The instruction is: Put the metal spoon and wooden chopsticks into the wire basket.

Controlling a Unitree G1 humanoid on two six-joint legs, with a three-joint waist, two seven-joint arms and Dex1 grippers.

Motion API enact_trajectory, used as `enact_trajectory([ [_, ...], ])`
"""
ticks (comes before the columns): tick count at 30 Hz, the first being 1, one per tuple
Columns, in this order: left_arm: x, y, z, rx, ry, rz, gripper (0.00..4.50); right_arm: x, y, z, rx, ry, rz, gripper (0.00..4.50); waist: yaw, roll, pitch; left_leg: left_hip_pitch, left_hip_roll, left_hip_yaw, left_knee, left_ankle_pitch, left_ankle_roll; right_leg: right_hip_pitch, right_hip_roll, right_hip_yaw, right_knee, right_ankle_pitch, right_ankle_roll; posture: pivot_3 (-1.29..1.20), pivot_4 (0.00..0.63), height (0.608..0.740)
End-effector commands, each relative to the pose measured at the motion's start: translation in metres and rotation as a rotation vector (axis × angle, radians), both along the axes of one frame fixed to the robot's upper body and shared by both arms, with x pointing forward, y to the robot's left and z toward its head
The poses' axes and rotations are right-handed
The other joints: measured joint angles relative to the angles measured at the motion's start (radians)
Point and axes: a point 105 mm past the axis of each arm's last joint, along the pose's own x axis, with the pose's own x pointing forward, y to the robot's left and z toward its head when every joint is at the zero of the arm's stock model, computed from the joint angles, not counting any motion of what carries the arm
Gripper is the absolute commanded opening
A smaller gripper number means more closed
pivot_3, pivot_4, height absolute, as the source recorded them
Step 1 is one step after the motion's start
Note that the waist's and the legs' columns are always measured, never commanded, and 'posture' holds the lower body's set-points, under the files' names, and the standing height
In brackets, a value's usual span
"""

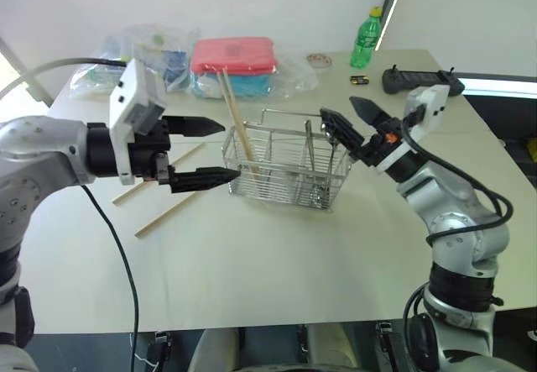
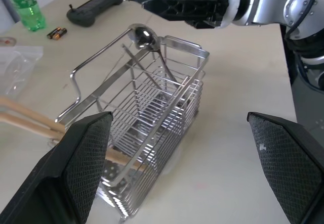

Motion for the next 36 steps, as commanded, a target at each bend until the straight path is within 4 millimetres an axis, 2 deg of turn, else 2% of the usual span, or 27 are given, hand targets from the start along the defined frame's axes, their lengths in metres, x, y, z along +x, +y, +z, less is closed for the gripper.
enact_trajectory([
  [1, 0.004, 0.011, 0.007, 0.005, -0.048, 0.044, 4.5, -0.015, -0.012, 0.049, -0.117, -0.158, 0.077, 4.46, 0.004, 0.001, 0.001, 0.0, 0.0, 0.0, 0.0, 0.0, 0.0, 0.0, 0.0, 0.0, 0.0, 0.0, 0.0, 0.0, 0.15, 0.692],
  [4, 0.015, 0.032, 0.004, 0.025, -0.041, 0.117, 4.5, -0.036, -0.018, 0.079, -0.304, -0.202, 0.229, 4.46, 0.013, 0.002, 0.002, 0.0, 0.0, 0.001, 0.0, 0.0, 0.0, 0.0, 0.0, 0.0, -0.001, 0.0, 0.0, 0.0, 0.15, 0.692],
  [6, 0.02, 0.045, -0.001, 0.044, -0.03, 0.156, 4.5, -0.051, -0.02, 0.086, -0.393, -0.208, 0.319, 4.46, 0.018, 0.001, 0.001, 0.0, 0.001, 0.001, -0.001, 0.0, 0.001, 0.0, 0.0, -0.001, -0.001, 0.0, 0.0, 0.0, 0.15, 0.692],
  [8, 0.033, 0.074, -0.016, 0.107, -0.005, 0.243, 4.5, -0.067, -0.022, 0.084, -0.534, -0.189, 0.424, 4.46, 0.019, 0.0, 0.001, 0.0, 0.001, 0.001, -0.003, -0.001, 0.001, 0.0, 0.001, -0.001, -0.003, 0.0, 0.0, 0.0, 0.15, 0.692],
  [10, 0.043, 0.1, -0.032, 0.176, 0.012, 0.311, 4.5, -0.075, -0.025, 0.079, -0.618, -0.157, 0.484, 4.46, 0.019, 0.0, 0.001, 0.0, 0.001, 0.001, -0.004, -0.001, 0.001, 0.0, 0.0, -0.001, -0.004, -0.001, 0.0, 0.0, 0.15, 0.692],
  [12, 0.052, 0.115, -0.043, 0.197, 0.031, 0.343, 4.5, -0.077, -0.025, 0.075, -0.627, -0.147, 0.509, 4.46, 0.019, 0.0, 0.001, 0.0, 0.001, 0.003, -0.004, -0.001, 0.001, 0.0, -0.001, -0.001, -0.004, -0.002, -0.003, 0.0, 0.15, 0.692],
  [15, 0.066, 0.124, -0.058, 0.215, 0.075, 0.35, 4.5, -0.078, -0.022, 0.066, -0.622, -0.136, 0.533, 4.46, 0.024, -0.001, 0.001, -0.001, 0.001, 0.003, -0.002, -0.001, 0.001, -0.001, -0.001, -0.001, -0.004, -0.002, -0.003, 0.0, 0.15, 0.692],
  [17, 0.074, 0.128, -0.068, 0.249, 0.089, 0.343, 4.5, -0.079, -0.02, 0.06, -0.628, -0.136, 0.543, 4.46, 0.029, -0.001, 0.001, -0.002, 0.001, 0.002, 0.001, -0.001, 0.001, -0.001, -0.001, -0.001, -0.004, -0.002, -0.003, 0.0, 0.15, 0.692],
  [20, 0.098, 0.129, -0.078, 0.259, 0.109, 0.367, 4.5, -0.08, -0.017, 0.055, -0.609, -0.135, 0.548, 4.46, 0.038, -0.002, 0.001, -0.003, 0.0, 0.002, 0.002, -0.001, 0.001, -0.001, -0.002, -0.001, -0.004, 0.0, -0.001, 0.0, 0.15, 0.692],
  [22, 0.116, 0.126, -0.084, 0.27, 0.118, 0.387, 4.5, -0.079, -0.016, 0.055, -0.595, -0.138, 0.537, 4.46, 0.044, -0.003, 0.001, -0.003, 0.0, 0.002, 0.003, -0.001, 0.001, 0.0, -0.001, -0.001, -0.003, 0.002, 0.003, 0.0, 0.15, 0.692],
  [27, 0.147, 0.114, -0.096, 0.346, 0.137, 0.414, 4.5, -0.081, -0.016, 0.054, -0.581, -0.147, 0.512, 4.46, 0.044, -0.005, 0.001, -0.004, -0.001, 0.002, 0.003, -0.001, 0.001, 0.0, -0.002, -0.001, -0.004, 0.003, 0.005, 0.0, 0.15, 0.692],
  [36, 0.169, 0.089, -0.101, 0.5, 0.157, 0.425, 4.5, -0.089, -0.015, 0.054, -0.514, -0.144, 0.446, 4.46, 0.039, -0.009, 0.003, -0.004, -0.001, 0.002, 0.003, -0.001, 0.001, 0.0, -0.002, -0.001, -0.003, 0.004, 0.006, 0.0, 0.15, 0.692],
])
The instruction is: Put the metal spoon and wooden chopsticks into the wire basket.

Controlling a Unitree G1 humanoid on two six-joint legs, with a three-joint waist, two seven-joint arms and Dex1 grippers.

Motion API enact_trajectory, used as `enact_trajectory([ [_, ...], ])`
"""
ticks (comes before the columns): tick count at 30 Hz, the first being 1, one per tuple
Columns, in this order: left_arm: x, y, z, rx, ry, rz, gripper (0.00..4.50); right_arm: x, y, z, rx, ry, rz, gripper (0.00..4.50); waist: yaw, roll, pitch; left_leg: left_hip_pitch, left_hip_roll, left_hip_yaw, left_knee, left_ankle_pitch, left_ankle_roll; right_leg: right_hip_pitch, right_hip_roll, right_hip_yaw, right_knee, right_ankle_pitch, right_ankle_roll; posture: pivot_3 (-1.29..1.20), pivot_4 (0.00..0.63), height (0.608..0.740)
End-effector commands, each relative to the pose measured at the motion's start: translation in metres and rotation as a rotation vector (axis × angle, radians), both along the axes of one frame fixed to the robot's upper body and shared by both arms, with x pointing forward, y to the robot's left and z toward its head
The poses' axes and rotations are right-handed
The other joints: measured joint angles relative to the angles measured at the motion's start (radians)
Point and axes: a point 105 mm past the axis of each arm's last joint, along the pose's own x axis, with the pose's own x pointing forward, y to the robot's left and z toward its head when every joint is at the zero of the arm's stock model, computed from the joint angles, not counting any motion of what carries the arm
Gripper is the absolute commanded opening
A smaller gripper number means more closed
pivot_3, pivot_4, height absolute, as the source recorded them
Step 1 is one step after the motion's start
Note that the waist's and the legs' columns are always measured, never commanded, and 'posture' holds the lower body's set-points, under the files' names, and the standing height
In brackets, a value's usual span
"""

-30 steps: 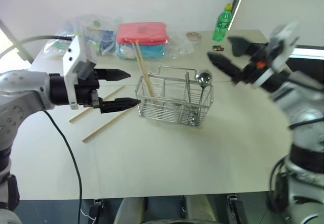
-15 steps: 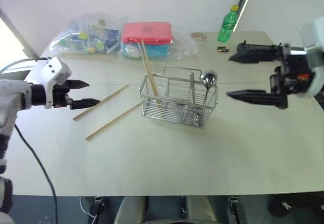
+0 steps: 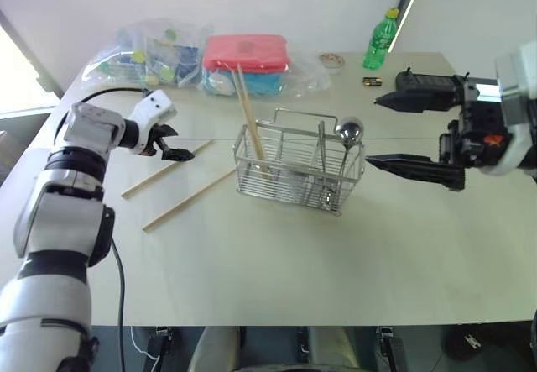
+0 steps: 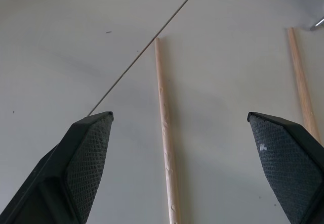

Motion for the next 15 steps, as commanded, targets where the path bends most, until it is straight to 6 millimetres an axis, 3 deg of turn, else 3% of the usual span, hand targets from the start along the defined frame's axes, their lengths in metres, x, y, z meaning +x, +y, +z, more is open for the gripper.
enact_trajectory([
  [1, 0.006, -0.003, 0.005, 0.061, -0.021, 0.01, 4.5, -0.01, 0.002, 0.008, 0.027, -0.054, -0.013, 4.46, 0.0, 0.0, 0.0, 0.0, 0.0, 0.0, 0.0, 0.0, 0.0, 0.0, 0.0, 0.0, 0.0, 0.0, 0.0, 0.0, 0.15, 0.692],
  [8, 0.008, -0.004, -0.015, 0.193, 0.016, 0.028, 4.5, -0.013, 0.0, 0.012, 0.089, -0.056, -0.061, 4.46, -0.001, -0.001, 0.001, 0.0, 0.0, 0.0, 0.001, 0.0, 0.0, 0.0, 0.0, 0.0, 0.001, 0.001, 0.001, 0.0, 0.15, 0.692],
  [15, 0.015, -0.009, -0.022, 0.216, -0.017, 0.081, 4.5, -0.014, -0.001, 0.014, 0.124, -0.06, -0.092, 4.46, 0.008, -0.002, 0.001, 0.001, 0.0, -0.001, 0.002, 0.0, 0.0, 0.002, 0.0, 0.0, 0.001, 0.001, 0.001, 0.0, 0.15, 0.692],
])
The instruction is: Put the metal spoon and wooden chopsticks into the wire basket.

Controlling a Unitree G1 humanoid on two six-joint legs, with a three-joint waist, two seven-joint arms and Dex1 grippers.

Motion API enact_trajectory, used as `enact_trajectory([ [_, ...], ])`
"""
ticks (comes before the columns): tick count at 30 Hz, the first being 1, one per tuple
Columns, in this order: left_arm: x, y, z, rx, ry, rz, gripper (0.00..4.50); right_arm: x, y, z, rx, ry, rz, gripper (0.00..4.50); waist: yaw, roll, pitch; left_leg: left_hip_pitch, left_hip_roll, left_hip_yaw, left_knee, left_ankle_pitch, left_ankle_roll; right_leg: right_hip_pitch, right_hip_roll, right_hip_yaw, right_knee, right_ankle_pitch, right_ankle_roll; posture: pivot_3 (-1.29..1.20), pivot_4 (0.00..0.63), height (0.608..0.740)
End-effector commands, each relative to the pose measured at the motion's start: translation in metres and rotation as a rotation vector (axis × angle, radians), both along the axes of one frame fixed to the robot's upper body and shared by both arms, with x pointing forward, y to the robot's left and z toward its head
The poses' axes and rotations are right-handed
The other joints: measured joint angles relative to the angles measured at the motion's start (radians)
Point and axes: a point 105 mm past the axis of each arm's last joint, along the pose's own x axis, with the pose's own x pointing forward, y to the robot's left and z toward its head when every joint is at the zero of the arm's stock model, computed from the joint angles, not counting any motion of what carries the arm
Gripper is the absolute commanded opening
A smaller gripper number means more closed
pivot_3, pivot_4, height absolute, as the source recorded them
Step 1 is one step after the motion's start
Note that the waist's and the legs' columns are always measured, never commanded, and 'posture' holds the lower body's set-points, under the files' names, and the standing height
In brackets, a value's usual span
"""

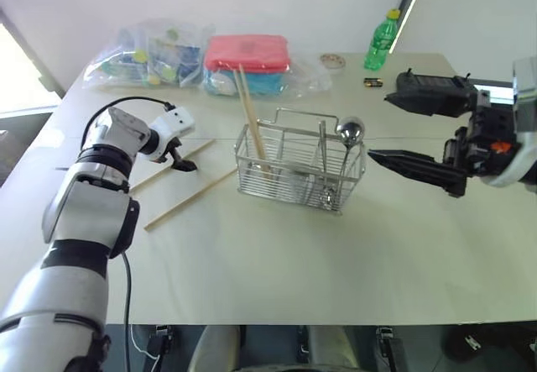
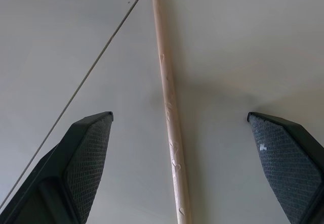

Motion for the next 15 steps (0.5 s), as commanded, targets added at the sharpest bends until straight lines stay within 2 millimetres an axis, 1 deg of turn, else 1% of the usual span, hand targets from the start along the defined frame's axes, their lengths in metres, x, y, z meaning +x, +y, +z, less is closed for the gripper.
enact_trajectory([
  [1, 0.0072, -0.0006, 0.0072, -0.001, -0.055, 0.045, 4.5, -0.0078, 0.0007, 0.0109, 0.018, -0.055, -0.001, 4.46, 0.001, 0.0, 0.0, 0.0, 0.0, 0.0, 0.0, 0.0, 0.0, 0.001, 0.0, 0.0, 0.0, 0.0, 0.0, 0.0, 0.15, 0.692],
  [3, 0.0092, -0.0042, 0.0084, -0.025, -0.067, 0.056, 4.5, -0.0086, 0.0002, 0.0119, 0.024, -0.055, -0.005, 4.46, 0.0, 0.0, 0.0, 0.001, 0.0, 0.0, 0.001, 0.0, 0.0, 0.002, 0.0, 0.0, 0.0, 0.0, 0.0, 0.0, 0.15, 0.692],
  [6, 0.0098, -0.0077, 0.0095, -0.051, -0.069, 0.055, 3.65, -0.0097, -0.001, 0.014, 0.032, -0.055, -0.011, 4.5, 0.001, 0.0, 0.0, 0.002, 0.0, -0.001, 0.002, 0.0, 0.0, 0.003, 0.0, 0.0, 0.0, 0.0, 0.001, 0.0, 0.15, 0.692],
  [8, 0.0098, -0.0081, 0.0093, -0.052, -0.068, 0.055, 2.72, -0.0107, -0.0018, 0.0144, 0.033, -0.053, -0.013, 4.5, 0.0, 0.0, 0.0, 0.002, 0.0, -0.001, 0.002, 0.0, 0.0, 0.003, 0.0, 0.0, 0.0, 0.0, 0.001, 0.0, 0.15, 0.692],
  [10, 0.0098, -0.0077, 0.0086, -0.057, -0.069, 0.06, 1.67, -0.0116, -0.0022, 0.0148, 0.034, -0.051, -0.013, 4.5, -0.001, -0.001, 0.0, 0.002, 0.0, -0.001, 0.001, 0.0, 0.0, 0.003, 0.0, 0.0, 0.0, 0.0, 0.0, 0.0, 0.15, 0.692],
  [11, 0.0098, -0.0075, 0.0083, -0.059, -0.069, 0.062, 1.3, -0.0119, -0.0023, 0.0149, 0.035, -0.051, -0.013, 4.5, -0.003, -0.001, 0.0, 0.001, 0.0, 0.0, 0.001, 0.0, 0.0, 0.003, 0.0, 0.0, 0.0, 0.0, 0.0, 0.0, 0.15, 0.692],
  [13, 0.0097, -0.0068, 0.0079, -0.065, -0.07, 0.067, 0.12, -0.0118, -0.0025, 0.015, 0.035, -0.049, -0.012, 4.5, -0.004, -0.001, 0.0, 0.001, 0.0, 0.0, 0.001, 0.0, 0.0, 0.002, 0.0, 0.0, 0.0, 0.0, 0.0, 0.0, 0.15, 0.692],
  [15, 0.0094, -0.0045, 0.0076, -0.075, -0.071, 0.079, 0.05, -0.0113, -0.0023, 0.0148, 0.031, -0.046, -0.009, 4.5, -0.004, -0.001, 0.0, 0.001, 0.0, 0.0, 0.001, 0.0, 0.0, 0.002, 0.0, 0.0, 0.0, 0.0, 0.0, 0.0, 0.15, 0.692],
])
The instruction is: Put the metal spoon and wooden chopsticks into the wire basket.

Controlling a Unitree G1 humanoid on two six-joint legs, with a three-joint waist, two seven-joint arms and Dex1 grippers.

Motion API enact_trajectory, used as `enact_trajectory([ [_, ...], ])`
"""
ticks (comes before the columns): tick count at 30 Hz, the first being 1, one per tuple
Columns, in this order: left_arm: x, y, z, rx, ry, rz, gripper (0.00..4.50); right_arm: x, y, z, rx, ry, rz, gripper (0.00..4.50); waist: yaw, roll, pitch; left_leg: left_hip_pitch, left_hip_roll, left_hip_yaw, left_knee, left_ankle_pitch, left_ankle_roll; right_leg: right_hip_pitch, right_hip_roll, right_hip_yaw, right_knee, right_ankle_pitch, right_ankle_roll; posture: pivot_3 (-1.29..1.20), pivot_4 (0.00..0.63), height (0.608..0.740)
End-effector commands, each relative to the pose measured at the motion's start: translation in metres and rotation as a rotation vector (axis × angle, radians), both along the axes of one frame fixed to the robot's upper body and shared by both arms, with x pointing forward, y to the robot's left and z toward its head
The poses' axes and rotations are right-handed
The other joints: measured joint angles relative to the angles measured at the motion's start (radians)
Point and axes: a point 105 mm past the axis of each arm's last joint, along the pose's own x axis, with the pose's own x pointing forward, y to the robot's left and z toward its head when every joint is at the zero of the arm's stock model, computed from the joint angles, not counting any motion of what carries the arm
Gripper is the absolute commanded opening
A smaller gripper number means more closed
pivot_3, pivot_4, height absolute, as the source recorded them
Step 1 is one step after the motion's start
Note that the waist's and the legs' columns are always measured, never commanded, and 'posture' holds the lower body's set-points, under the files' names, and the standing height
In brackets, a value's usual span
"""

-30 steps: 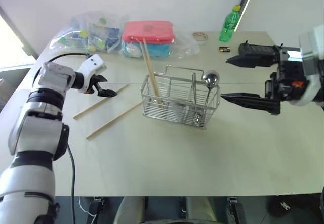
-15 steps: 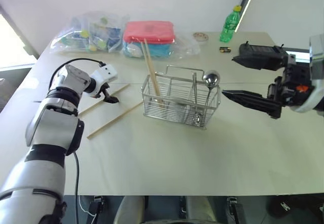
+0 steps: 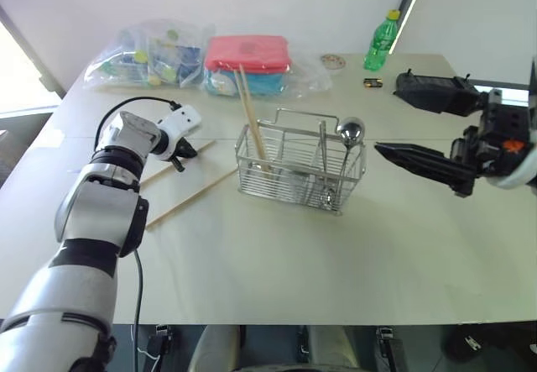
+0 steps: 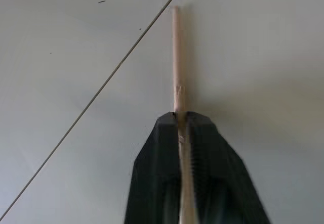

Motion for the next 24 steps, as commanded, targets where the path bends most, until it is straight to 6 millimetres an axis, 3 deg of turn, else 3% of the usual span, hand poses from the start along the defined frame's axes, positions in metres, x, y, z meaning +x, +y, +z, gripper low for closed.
enact_trajectory([
  [1, 0.003, 0.005, 0.01, -0.025, -0.03, 0.026, 0.05, -0.006, 0.001, 0.009, -0.015, -0.044, 0.011, 4.5, 0.001, 0.0, 0.0, 0.0, 0.0, 0.0, 0.0, 0.0, 0.0, 0.0, 0.0, 0.0, 0.0, 0.0, 0.0, 0.0, 0.15, 0.692],
  [8, 0.005, 0.014, 0.019, -0.057, -0.077, 0.071, 0.05, -0.002, 0.003, 0.008, -0.023, -0.04, 0.022, 4.5, 0.001, 0.0, 0.0, 0.0, 0.0, 0.0, 0.001, 0.0, 0.0, 0.0, 0.0, 0.0, 0.0, 0.0, 0.0, 0.0, 0.15, 0.692],
  [12, 0.018, 0.012, 0.084, -0.364, -0.305, 0.125, 0.05, -0.003, 0.003, 0.005, -0.05, -0.034, 0.029, 4.5, 0.0, 0.0, 0.0, 0.0, 0.0, 0.0, 0.001, 0.0, 0.0, -0.001, 0.0, 0.0, 0.0, 0.0, 0.0, 0.0, 0.15, 0.692],
  [16, 0.008, 0.005, 0.156, -0.642, -0.509, -0.022, 0.05, -0.005, 0.001, 0.002, -0.077, -0.024, 0.028, 4.5, 0.001, 0.0, 0.0, -0.001, 0.0, 0.0, 0.0, 0.0, 0.0, -0.001, 0.0, 0.0, 0.0, 0.0, 0.0, 0.0, 0.15, 0.692],
  [21, -0.038, -0.012, 0.256, -0.947, -0.701, -0.223, 0.05, -0.009, -0.009, -0.01, -0.137, 0.053, 0.03, 4.5, 0.001, -0.001, 0.0, -0.001, 0.0, 0.0, 0.0, 0.0, -0.001, 0.0, -0.001, 0.0, -0.001, 0.0, 0.0, 0.0, 0.15, 0.692],
  [24, -0.065, -0.037, 0.284, -1.025, -0.735, -0.31, 0.05, -0.01, -0.015, -0.017, -0.158, 0.085, 0.02, 4.5, 0.0, 0.0, 0.0, 0.0, 0.0, 0.0, 0.001, 0.0, -0.001, 0.001, -0.001, 0.0, -0.001, 0.001, 0.001, 0.0, 0.15, 0.692],
])
